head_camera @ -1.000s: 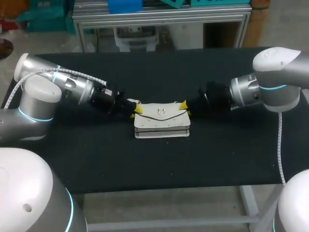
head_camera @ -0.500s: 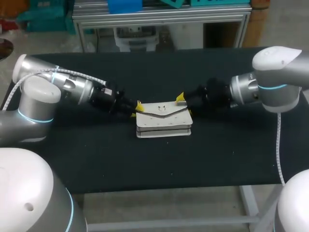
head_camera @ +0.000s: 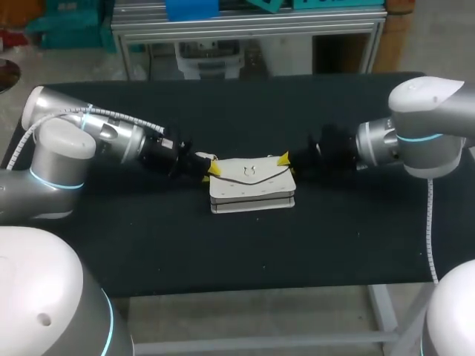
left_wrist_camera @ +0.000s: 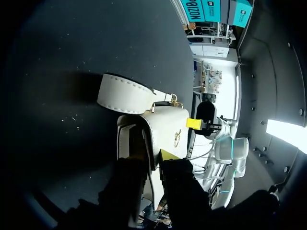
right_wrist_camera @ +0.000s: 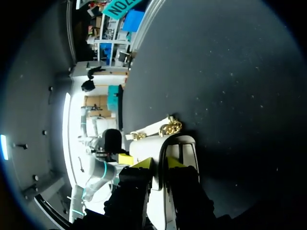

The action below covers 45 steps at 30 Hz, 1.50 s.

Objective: Pick up the bag, open it, inspect its contents, close it, and place it on the opposite side

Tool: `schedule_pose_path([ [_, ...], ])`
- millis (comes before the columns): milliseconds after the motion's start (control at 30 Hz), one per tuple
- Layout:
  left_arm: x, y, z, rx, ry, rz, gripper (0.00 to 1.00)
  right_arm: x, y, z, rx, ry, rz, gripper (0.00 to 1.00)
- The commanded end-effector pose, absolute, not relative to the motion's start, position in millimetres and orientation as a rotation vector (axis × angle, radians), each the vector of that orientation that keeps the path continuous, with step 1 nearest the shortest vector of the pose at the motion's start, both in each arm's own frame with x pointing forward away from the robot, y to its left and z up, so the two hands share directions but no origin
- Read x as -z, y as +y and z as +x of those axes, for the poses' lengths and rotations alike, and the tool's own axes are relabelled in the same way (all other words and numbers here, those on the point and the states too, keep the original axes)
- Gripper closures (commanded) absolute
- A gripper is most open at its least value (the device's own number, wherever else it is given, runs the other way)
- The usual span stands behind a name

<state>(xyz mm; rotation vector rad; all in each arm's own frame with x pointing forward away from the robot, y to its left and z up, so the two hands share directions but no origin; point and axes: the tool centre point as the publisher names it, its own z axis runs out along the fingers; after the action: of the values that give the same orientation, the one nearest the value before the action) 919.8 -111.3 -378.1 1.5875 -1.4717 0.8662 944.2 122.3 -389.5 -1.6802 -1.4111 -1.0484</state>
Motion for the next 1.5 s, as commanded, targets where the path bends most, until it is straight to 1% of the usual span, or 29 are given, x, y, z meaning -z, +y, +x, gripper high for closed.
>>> schedule_pose_path([
  [33,388.8,-114.3,923.7,-0.866,-1.461,1.579,0.83,397.7,125.1,947.0,1.039,-1.410,-1.680,1.00],
  [67,388.9,-114.3,923.7,-0.866,-1.459,1.579,0.73,398.7,124.9,947.1,1.037,-1.408,-1.683,1.00],
  [100,389.0,-114.1,923.4,-0.867,-1.456,1.578,0.67,399.4,124.5,947.2,1.038,-1.404,-1.687,1.00],
  [200,387.3,-113.3,921.7,-0.871,-1.454,1.576,0.67,400.2,123.5,946.9,1.046,-1.393,-1.698,1.00],
  [267,387.2,-113.5,921.3,-0.872,-1.456,1.574,0.65,400.3,122.8,947.0,1.049,-1.390,-1.702,0.75],
  [300,387.2,-113.6,921.2,-0.871,-1.456,1.574,0.63,400.3,122.8,947.0,1.050,-1.389,-1.702,0.69],
  [367,386.7,-114.3,921.1,-0.871,-1.458,1.574,0.57,399.9,122.6,947.3,1.053,-1.388,-1.702,0.44],
  [433,385.5,-114.6,921.2,-0.872,-1.458,1.572,0.58,398.5,122.6,947.4,1.060,-1.387,-1.700,0.41],
  [467,384.9,-114.9,921.2,-0.874,-1.458,1.571,0.58,397.1,122.8,947.2,1.066,-1.387,-1.698,0.34],
  [533,384.9,-115.6,921.1,-0.873,-1.455,1.566,0.62,396.1,123.0,946.9,1.071,-1.388,-1.697,0.32],
  [567,385.9,-116.4,921.4,-0.871,-1.451,1.564,0.63,396.2,123.0,946.8,1.074,-1.388,-1.697,0.27],
  [600,387.4,-116.8,921.8,-0.867,-1.445,1.561,0.64,397.4,123.1,946.6,1.076,-1.386,-1.697,0.27],
  [633,389.2,-117.5,922.4,-0.864,-1.443,1.561,0.65,398.9,123.2,946.8,1.076,-1.382,-1.699,0.41],
  [667,390.5,-118.2,922.9,-0.861,-1.440,1.563,0.67,399.9,123.2,947.0,1.076,-1.376,-1.700,0.59],
  [700,391.1,-118.8,923.3,-0.858,-1.439,1.564,0.68,400.4,123.1,947.2,1.077,-1.370,-1.702,0.84],
  [733,390.9,-119.3,923.5,-0.856,-1.439,1.564,0.67,400.0,122.5,947.5,1.084,-1.368,-1.705,1.00],
  [867,378.8,-119.2,922.3,-0.882,-1.469,1.558,0.69,389.5,121.1,948.2,1.120,-1.380,-1.697,1.00],
  [933,369.9,-118.7,922.0,-0.902,-1.488,1.556,0.85,379.9,121.9,948.4,1.146,-1.408,-1.682,1.00],
  [967,366.1,-118.8,921.8,-0.909,-1.500,1.555,0.89,375.8,122.3,948.3,1.160,-1.416,-1.676,1.00],
  [1000,363.1,-119.1,921.8,-0.913,-1.507,1.555,0.97,372.0,122.7,948.2,1.173,-1.426,-1.669,1.00],
  [1033,360.6,-119.3,921.8,-0.918,-1.516,1.558,1.00,369.2,123.3,947.8,1.182,-1.438,-1.659,1.00],
  [1233,354.1,-119.7,921.4,-0.925,-1.535,1.556,1.00,365.8,125.4,946.0,1.174,-1.467,-1.653,1.00],
  [1267,354.3,-120.1,921.0,-0.924,-1.536,1.556,0.85,366.8,125.3,945.9,1.170,-1.466,-1.652,0.78],
  [1300,354.8,-120.3,920.7,-0.922,-1.537,1.556,0.74,368.1,124.7,946.0,1.166,-1.464,-1.656,0.54],
  [1333,355.4,-120.6,920.5,-0.920,-1.537,1.556,0.66,369.0,124.0,946.0,1.164,-1.457,-1.655,0.28],
  [1367,356.2,-120.8,920.4,-0.919,-1.537,1.556,0.60,370.0,123.2,946.1,1.162,-1.450,-1.656,0.07],
  [1400,357.2,-120.8,920.4,-0.916,-1.534,1.556,0.57,371.0,122.5,946.3,1.160,-1.446,-1.660,0.00],
  [1433,358.5,-121.0,920.4,-0.913,-1.531,1.556,0.54,371.8,122.1,946.4,1.158,-1.444,-1.661,0.00],
  [1500,361.2,-121.4,920.4,-0.906,-1.526,1.558,0.53,373.1,121.5,946.2,1.155,-1.440,-1.662,0.00],
])
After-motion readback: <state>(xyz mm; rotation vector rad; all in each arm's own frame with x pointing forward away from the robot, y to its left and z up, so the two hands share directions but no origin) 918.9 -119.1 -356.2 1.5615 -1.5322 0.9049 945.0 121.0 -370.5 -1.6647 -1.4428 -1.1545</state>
